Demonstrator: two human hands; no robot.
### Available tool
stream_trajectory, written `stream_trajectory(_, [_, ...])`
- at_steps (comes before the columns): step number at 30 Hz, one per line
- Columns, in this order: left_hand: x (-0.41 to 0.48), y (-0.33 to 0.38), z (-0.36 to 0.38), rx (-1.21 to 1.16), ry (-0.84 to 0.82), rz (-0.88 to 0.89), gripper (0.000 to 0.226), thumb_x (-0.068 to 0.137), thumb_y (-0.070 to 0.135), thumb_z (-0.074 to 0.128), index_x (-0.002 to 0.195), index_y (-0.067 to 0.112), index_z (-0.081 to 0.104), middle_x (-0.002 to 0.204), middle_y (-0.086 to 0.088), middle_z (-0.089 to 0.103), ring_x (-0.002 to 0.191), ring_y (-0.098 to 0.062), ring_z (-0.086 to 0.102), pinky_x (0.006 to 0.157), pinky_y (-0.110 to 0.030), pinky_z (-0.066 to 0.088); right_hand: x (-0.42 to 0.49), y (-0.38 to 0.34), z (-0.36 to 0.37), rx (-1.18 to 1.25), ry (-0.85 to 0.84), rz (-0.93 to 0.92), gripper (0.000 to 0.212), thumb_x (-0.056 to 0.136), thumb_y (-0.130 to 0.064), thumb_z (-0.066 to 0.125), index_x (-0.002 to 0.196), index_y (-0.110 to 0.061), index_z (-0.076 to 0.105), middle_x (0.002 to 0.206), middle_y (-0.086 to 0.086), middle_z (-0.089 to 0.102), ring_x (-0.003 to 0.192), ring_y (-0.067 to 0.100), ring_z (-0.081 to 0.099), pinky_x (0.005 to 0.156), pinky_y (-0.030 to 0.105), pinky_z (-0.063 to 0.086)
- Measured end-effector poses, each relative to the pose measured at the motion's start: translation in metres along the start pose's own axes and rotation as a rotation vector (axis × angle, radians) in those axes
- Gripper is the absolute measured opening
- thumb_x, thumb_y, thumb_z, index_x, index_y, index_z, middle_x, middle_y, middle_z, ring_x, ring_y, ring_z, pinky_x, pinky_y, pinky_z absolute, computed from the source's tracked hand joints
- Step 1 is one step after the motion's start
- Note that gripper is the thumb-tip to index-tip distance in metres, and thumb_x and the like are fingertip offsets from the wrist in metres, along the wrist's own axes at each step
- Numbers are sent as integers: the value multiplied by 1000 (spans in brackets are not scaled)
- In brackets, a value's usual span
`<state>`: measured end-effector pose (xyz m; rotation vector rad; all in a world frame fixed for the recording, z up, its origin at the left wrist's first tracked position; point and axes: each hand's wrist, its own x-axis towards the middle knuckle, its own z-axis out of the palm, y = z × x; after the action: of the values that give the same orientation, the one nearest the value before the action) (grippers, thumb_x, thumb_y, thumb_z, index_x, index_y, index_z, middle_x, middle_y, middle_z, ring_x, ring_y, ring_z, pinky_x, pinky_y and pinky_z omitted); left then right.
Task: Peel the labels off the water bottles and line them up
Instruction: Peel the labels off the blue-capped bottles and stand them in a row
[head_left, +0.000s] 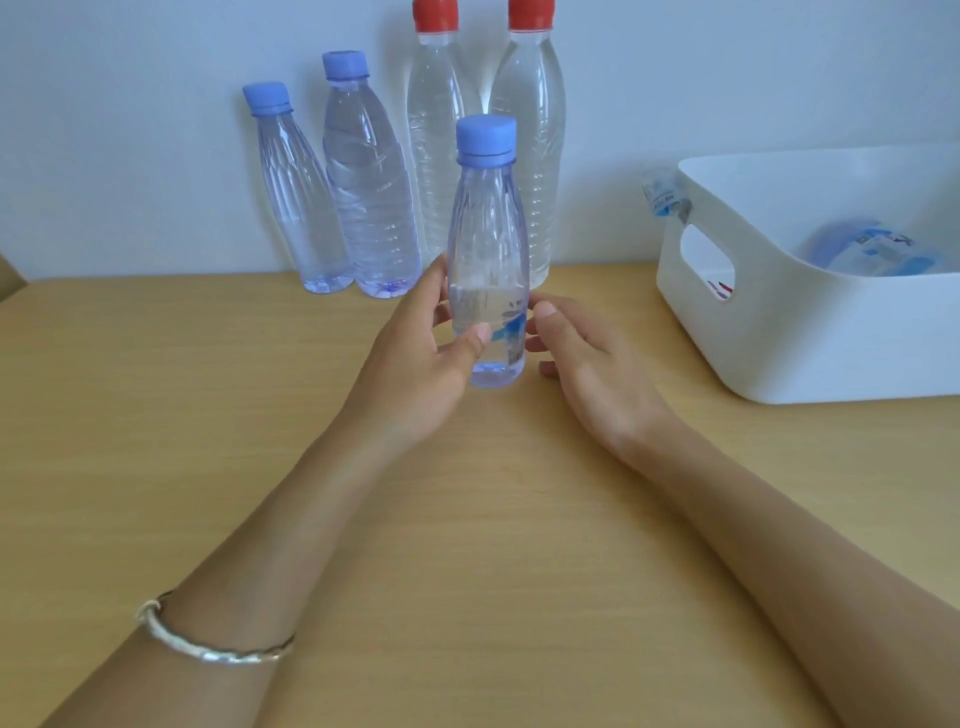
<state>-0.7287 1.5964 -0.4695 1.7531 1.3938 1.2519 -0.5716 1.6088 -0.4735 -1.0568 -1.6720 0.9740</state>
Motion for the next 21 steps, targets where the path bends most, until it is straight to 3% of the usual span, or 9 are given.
stream_trajectory(2, [-1,-1,1,-4,-43,0,71,82,14,58,145,33,33,123,17,61,118,1,56,93,-28,51,-1,1,0,-18,-23,-24,29,99,-16,45,109,-36,62,94,-21,67,82,-9,59,74,5,43])
stream_trajectory(4, [-2,-2,3,-34,-61,-3,77,84,6,64,147,32,28,120,14,61,111,5,59,88,-29,54,-2,3,2,-37,-39,-24,34,94,-13,51,123,-30,57,110,-15,65,97,-1,61,85,11,45])
stream_trajectory(7, [-2,-5,6,-31,-78,-12,94,79,7,73,150,33,17,120,19,61,114,2,59,97,-39,52,-2,6,4,-35,-56,-1,47,85,-18,54,131,-28,53,117,-12,67,112,3,61,101,32,46])
stream_trajectory(11, [-1,-5,8,-16,-71,-23,99,75,19,76,150,37,15,121,20,62,117,-1,59,99,-42,51,-1,6,3,-21,-59,-6,45,84,-26,56,128,-30,54,114,-12,69,110,3,62,101,36,47])
stream_trajectory(13, [-2,-3,8,-5,-56,-19,95,78,17,76,149,37,17,118,23,62,111,6,60,94,-33,54,-2,6,1,-23,-47,-17,37,89,-28,62,124,-33,54,112,-13,68,105,2,63,98,34,49])
stream_trajectory(16, [-6,2,7,16,-40,7,86,83,13,72,149,35,21,105,33,62,98,18,58,72,-7,49,-2,4,0,-48,-44,-47,30,89,-33,64,117,-40,53,111,-14,68,102,2,63,94,29,50])
stream_trajectory(21, [-7,5,9,36,-37,3,82,85,11,69,149,34,22,85,50,56,90,26,55,63,-1,45,-2,3,-1,-64,-37,-62,25,91,-34,62,115,-38,57,107,-13,70,96,4,65,89,26,51])
